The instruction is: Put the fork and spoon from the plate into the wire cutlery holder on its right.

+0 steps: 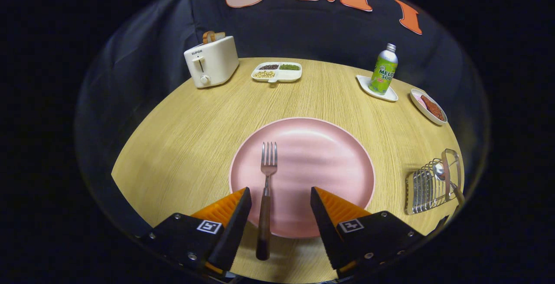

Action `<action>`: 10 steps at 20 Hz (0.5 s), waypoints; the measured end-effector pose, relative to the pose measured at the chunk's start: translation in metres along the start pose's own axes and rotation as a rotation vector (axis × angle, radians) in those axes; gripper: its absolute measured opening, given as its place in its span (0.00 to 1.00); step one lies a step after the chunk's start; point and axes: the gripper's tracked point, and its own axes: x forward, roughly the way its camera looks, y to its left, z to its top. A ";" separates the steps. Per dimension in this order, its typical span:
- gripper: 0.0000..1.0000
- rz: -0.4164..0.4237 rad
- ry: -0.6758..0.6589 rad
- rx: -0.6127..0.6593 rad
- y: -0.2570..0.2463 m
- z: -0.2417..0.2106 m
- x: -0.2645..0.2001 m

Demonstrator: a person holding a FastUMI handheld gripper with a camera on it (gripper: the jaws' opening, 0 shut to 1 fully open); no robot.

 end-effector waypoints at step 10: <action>0.07 0.018 0.050 0.057 -0.003 -0.008 0.003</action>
